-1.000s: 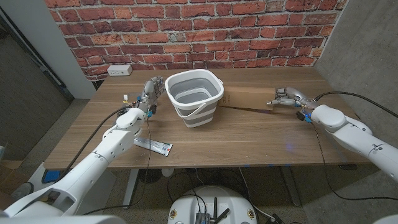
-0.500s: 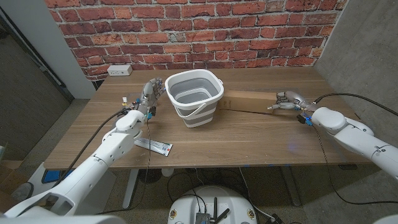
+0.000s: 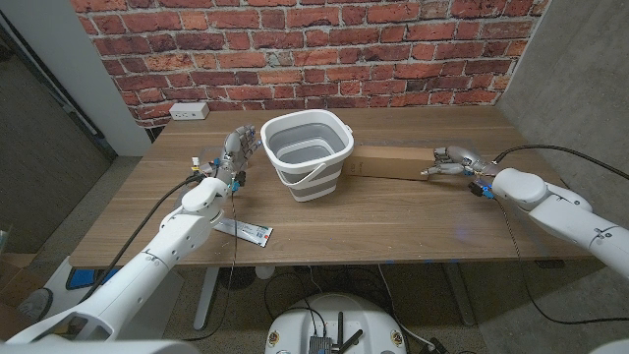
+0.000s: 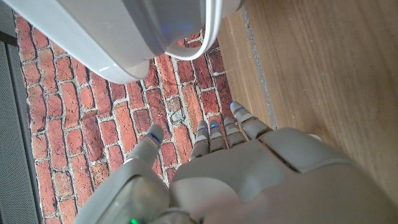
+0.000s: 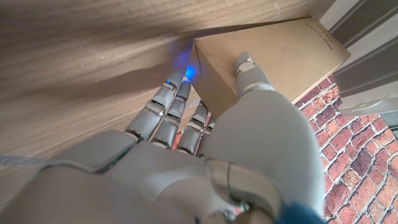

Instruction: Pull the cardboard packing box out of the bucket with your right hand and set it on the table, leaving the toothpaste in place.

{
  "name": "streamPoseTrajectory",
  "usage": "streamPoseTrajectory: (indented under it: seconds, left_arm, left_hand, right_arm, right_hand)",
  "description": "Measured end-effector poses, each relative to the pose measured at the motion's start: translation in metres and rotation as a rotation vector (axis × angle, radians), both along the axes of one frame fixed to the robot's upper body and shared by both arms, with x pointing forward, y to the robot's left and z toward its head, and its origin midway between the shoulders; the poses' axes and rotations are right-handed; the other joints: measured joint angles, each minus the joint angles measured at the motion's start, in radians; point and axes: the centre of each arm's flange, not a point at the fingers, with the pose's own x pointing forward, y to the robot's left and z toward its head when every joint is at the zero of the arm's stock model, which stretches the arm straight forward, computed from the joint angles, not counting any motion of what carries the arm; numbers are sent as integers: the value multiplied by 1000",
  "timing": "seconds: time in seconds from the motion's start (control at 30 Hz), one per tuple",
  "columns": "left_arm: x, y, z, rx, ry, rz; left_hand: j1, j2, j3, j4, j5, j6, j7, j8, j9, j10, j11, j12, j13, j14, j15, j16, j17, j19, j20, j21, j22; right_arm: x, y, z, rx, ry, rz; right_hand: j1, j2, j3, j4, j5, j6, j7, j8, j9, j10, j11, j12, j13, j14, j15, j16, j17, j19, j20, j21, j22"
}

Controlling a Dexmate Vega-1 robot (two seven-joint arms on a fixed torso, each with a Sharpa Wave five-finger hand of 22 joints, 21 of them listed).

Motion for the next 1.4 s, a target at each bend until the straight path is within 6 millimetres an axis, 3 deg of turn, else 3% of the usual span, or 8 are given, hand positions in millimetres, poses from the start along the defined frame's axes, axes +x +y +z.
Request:
streamPoseTrajectory:
  seconds: [0.33,0.57,0.7,0.93,1.07,1.2,1.4]
  left_arm:
    - [0,2,-1,-4,-2,-1]
    - [2,4,-2,-3,1,-3]
    - [3,5,-1,-4,1,-3]
    - [5,5,0,-3,0,-6]
    - [6,5,2,0,-3,-10]
    - [7,6,4,2,-4,-11]
    - [9,6,5,7,-8,-14]
  left_hand:
    - [0,0,0,0,0,0,0,0,0,0,0,0,0,0,0,0,0,0,0,0,0]
    - [0,0,0,0,0,0,0,0,0,0,0,0,0,0,0,0,0,0,0,0,0]
    - [0,0,0,0,0,0,0,0,0,0,0,0,0,0,0,0,0,0,0,0,0]
    - [0,0,0,0,0,0,0,0,0,0,0,0,0,0,0,0,0,0,0,0,0]
    - [0,0,0,0,0,0,0,0,0,0,0,0,0,0,0,0,0,0,0,0,0]
    - [0,0,0,0,0,0,0,0,0,0,0,0,0,0,0,0,0,0,0,0,0]
    - [0,0,0,0,0,3,3,0,0,4,-4,0,0,0,0,0,0,0,0,0,0]
  right_arm:
    - [1,2,4,-12,32,25]
    - [0,3,7,-11,50,50]
    - [-1,3,10,-12,58,63]
    - [-2,3,15,-13,77,97]
    - [-2,2,18,-12,82,109]
    - [-2,1,21,-10,86,130]
    - [-3,0,26,-4,84,151]
  right_hand:
    - [-18,-29,-25,-1,-25,-147,-9,-56,0,-147,22,0,-4,-96,4,-43,0,-43,8,-11,0]
    - [-29,-40,-36,1,-44,-210,-14,-65,0,-214,37,0,-9,-144,5,-61,-3,-73,37,-15,0]
    - [-43,-54,-41,6,-64,-278,-11,-76,0,-281,50,0,-12,-202,38,-88,-7,-114,65,-23,0]
    - [-71,-63,-45,10,-93,-393,1,-79,0,-400,72,0,-20,-314,104,-120,-18,-226,115,-31,-2]
    - [-88,-67,-47,12,-105,-424,10,-79,0,-434,85,0,-23,-358,118,-127,-26,-275,115,-38,-5]
    - [-99,-68,-52,11,-114,-443,19,-79,0,-455,90,0,-28,-384,109,-131,-33,-302,91,-38,-8]
    - [-110,-79,-53,10,-122,-471,22,-79,-5,-492,88,0,-35,-422,109,-135,-45,-337,86,-38,-9]
